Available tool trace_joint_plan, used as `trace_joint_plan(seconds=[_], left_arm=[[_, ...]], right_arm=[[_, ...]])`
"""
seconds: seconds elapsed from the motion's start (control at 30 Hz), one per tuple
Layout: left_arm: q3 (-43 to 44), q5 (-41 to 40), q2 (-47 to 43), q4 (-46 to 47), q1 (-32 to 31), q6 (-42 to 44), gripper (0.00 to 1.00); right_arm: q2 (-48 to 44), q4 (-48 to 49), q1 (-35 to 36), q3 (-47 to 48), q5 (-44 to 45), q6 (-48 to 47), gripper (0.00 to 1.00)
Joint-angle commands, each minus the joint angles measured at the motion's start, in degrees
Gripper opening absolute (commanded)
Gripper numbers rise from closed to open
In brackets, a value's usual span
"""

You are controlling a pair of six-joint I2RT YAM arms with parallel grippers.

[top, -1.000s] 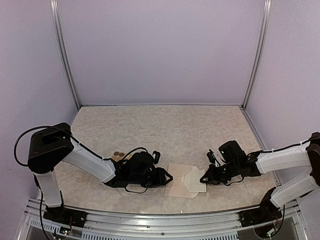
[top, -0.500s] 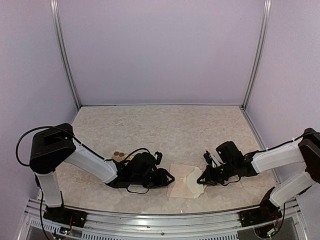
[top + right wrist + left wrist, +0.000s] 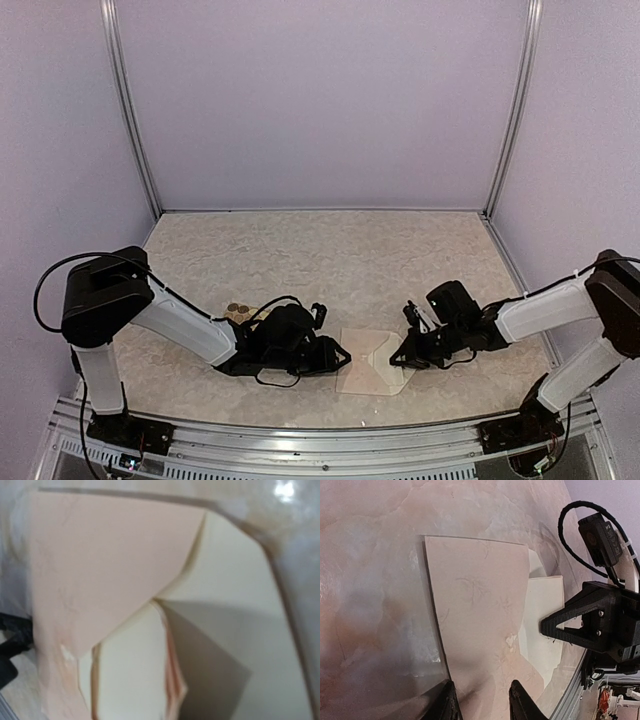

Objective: Place the letter into the envelope and seal it

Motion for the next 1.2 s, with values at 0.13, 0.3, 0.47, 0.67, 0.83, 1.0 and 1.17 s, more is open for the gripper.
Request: trace_joint_plan(seconds=[0.13, 0.3, 0.47, 0.67, 0.83, 1.0, 1.17], left_arm=[[1.4, 1.5, 2.0, -2.1, -0.8, 0.2, 0.33], [1.2, 0.9, 1.6, -2.4, -0.8, 0.2, 0.33], [1.1, -1.4, 0.7, -4.6, -1.0, 0.6, 0.31], [1.0, -6.7, -1.1, -8.3, -2.0, 1.1, 0.28], [1.5, -10.2, -4.3, -9.6, -2.9, 2.2, 0.25], [3.2, -11.3, -5.1, -10.2, -2.9, 3.8, 0.23], [4.6, -10.2, -3.0, -10.0, -2.9, 5.2, 0.23]], right_arm=[[3.1, 4.2, 2.3, 2.9, -0.6, 1.2, 0.0], [3.9, 4.3, 3.0, 3.8, -0.5, 1.5, 0.0], [2.4, 2.8, 3.4, 3.5, 1.9, 2.1, 0.0], [-2.4, -3.7, 3.4, 4.2, 7.3, 1.4, 0.0], [-4.4, -7.1, 3.4, 4.5, 8.4, 0.5, 0.0], [-3.7, -7.4, 3.5, 4.6, 8.2, 0.3, 0.0], [-3.5, -7.3, 3.4, 4.6, 8.3, 0.4, 0.0]])
